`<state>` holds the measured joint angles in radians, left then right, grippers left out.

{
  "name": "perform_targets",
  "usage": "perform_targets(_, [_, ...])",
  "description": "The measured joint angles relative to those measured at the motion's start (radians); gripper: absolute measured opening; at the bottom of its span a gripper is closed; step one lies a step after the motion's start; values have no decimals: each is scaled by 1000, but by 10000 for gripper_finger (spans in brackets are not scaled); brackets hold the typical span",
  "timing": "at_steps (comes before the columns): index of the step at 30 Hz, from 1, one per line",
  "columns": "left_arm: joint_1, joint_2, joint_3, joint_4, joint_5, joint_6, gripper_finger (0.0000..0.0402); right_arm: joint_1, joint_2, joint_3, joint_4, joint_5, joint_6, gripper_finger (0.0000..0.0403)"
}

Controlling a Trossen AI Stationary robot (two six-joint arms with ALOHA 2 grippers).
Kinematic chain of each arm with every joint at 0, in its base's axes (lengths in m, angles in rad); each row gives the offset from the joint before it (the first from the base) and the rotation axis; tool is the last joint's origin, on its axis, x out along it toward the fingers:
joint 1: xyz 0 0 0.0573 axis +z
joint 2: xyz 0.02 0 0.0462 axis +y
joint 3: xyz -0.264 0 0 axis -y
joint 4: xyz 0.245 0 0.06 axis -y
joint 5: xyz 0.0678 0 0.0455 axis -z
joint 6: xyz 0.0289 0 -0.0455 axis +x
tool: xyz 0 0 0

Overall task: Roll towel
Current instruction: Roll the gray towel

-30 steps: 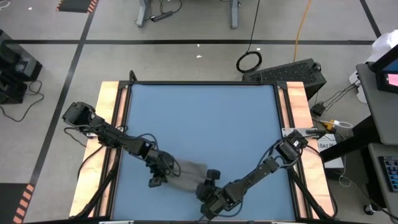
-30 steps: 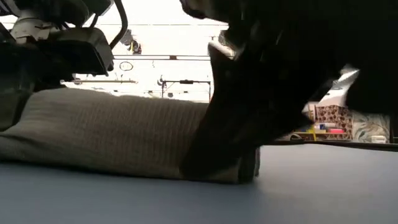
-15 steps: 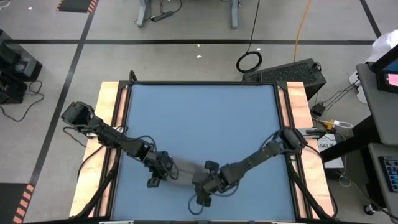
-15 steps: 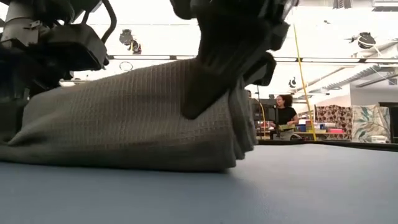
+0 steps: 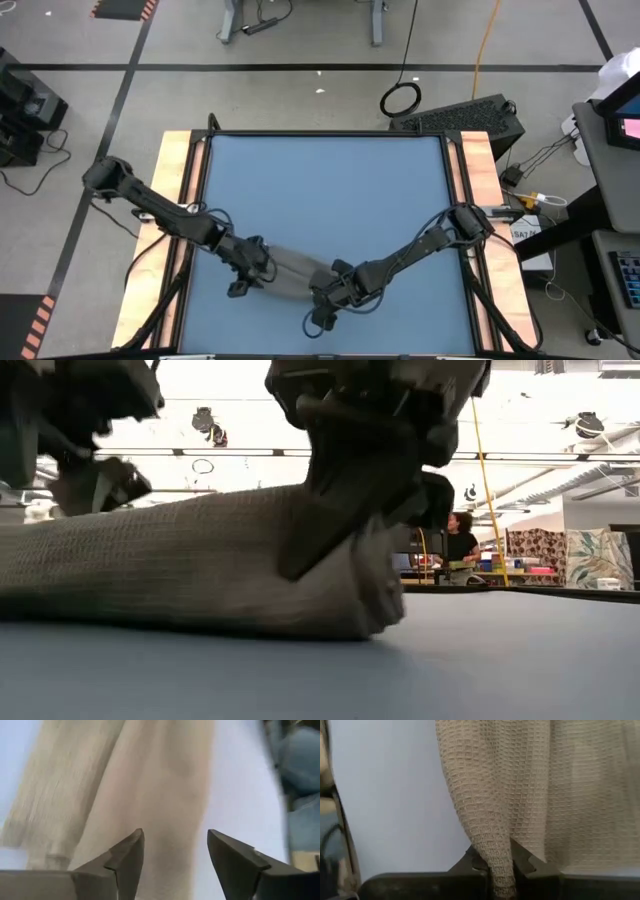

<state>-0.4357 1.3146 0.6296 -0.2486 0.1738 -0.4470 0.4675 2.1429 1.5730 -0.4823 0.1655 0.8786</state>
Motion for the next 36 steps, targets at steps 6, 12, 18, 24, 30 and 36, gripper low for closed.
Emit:
perform_targets(6, [-48,-151,0,20,-95,0,227,12,0,-81,151,19,61,10])
perform_targets(12, [-238,-155,1,130,-419,100,227,9,-16,-87,165,16,94,9])
perform_targets(18, [-365,-17,1,220,-665,198,227,-14,-85,-87,163,7,38,9])
perform_targets(24, [-367,114,1,224,-801,202,227,-28,-105,-87,120,-47,18,9])
perform_targets(30, [-351,189,1,261,-814,199,227,-40,-105,-87,105,-60,18,9])
perform_targets(36, [-327,274,2,302,-835,225,259,-47,-105,-87,107,-61,7,9])
